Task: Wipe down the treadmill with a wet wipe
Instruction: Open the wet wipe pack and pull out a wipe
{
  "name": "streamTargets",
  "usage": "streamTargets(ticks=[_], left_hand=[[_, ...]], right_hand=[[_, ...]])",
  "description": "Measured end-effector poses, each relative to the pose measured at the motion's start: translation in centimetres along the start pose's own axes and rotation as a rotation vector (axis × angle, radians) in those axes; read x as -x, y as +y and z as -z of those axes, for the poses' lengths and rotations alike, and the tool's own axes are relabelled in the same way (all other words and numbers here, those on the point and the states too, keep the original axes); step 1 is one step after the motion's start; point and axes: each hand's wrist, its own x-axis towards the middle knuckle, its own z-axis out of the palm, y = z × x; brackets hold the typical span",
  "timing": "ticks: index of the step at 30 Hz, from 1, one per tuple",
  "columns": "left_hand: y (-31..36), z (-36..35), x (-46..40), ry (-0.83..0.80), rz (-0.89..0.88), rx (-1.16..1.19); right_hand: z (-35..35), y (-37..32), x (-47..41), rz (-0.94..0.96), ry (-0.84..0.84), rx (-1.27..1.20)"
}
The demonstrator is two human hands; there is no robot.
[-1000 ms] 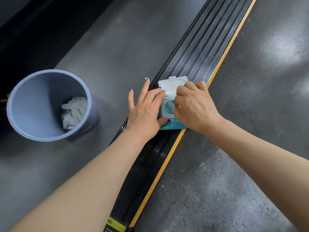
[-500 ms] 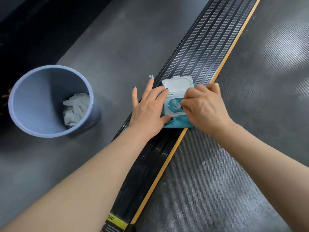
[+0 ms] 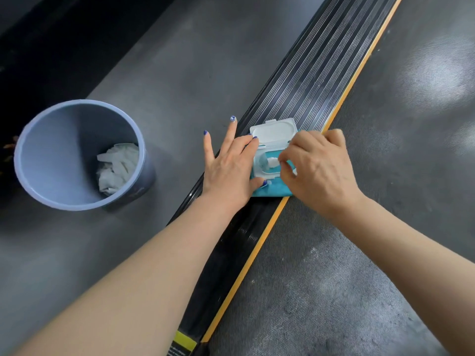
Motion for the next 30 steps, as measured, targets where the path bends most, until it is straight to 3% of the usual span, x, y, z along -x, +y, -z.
streamTargets(ticks=[4,10,19,24,30], left_hand=[[0.0,0.1,0.1,0.002,0.001,0.020],[0.0,-0.1,0.3,0.011,0.000,0.010],[0.0,0.1,0.2,-0.007,0.008,-0.007],[0.1,0.1,0.2,-0.010,0.000,0.015],[-0.1,0.0,0.2,-0.008,-0.001,0.003]], right_hand=[[-0.4,1.5,0.4,-0.073,-0.128,-0.026],[-0.8,0.9,-0.8,0.048,-0.057,-0.067],[3.4,-0.1,0.5,0.007,0.091,-0.103],[2.7,0.6,1.9,-0.161,-0.096,-0.080],[1.7,-0.3,-0.1,-0.040,-0.175,0.063]])
